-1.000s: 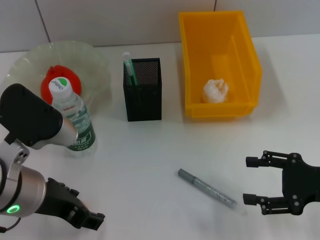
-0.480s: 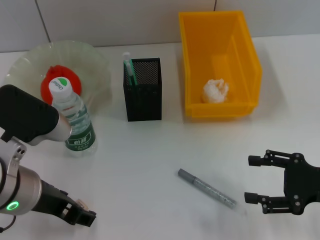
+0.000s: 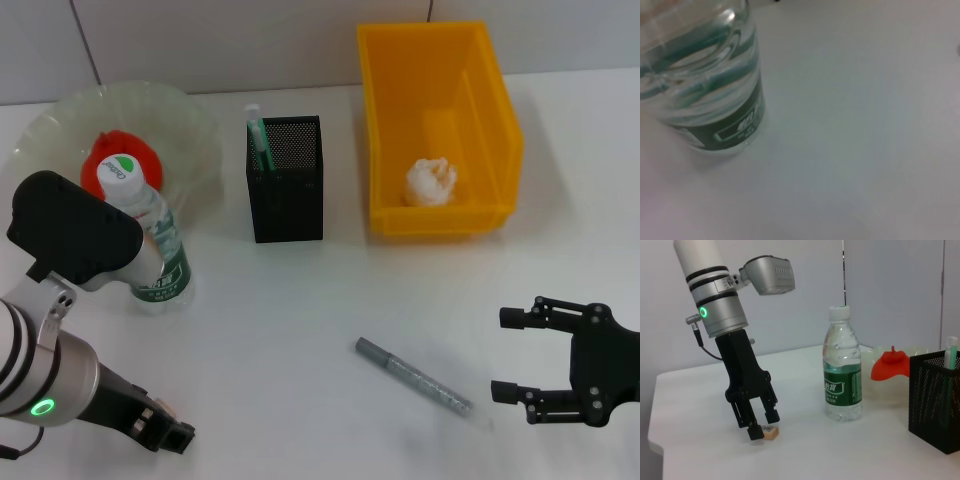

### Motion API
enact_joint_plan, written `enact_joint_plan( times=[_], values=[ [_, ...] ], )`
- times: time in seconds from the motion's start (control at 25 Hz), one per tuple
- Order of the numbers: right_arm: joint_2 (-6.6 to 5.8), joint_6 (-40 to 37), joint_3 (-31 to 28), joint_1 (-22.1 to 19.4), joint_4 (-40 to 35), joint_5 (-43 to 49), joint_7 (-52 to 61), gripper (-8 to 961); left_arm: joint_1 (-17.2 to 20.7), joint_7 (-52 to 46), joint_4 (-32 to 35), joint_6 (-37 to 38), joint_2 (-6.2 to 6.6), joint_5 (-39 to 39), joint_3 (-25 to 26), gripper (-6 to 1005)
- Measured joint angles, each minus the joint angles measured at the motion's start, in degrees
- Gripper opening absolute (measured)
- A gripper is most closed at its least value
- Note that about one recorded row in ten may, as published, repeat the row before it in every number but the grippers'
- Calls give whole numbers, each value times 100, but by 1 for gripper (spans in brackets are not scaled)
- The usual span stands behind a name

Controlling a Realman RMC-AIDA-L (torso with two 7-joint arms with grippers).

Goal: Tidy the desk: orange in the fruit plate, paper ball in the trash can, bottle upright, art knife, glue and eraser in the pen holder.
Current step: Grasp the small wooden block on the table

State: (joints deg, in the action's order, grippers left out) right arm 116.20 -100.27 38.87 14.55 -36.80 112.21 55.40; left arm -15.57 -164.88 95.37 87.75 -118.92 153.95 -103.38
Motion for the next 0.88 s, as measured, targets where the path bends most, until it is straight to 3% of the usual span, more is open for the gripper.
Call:
enact_joint_plan(
  times=[0.44,0.56,0.88],
  values=[
    [1,-5,-2,-13,42,2,-4,815,-17,3,-88,46,9,164,-55,546],
    [5,-12,-2,-16,42,1,-4,815,-18,4,-111,37,9,180,-94,559],
    [20,1,-2,-20,48,-1,-4,816,-138,2,-100,-7,-3,436,-419,472]
  ],
)
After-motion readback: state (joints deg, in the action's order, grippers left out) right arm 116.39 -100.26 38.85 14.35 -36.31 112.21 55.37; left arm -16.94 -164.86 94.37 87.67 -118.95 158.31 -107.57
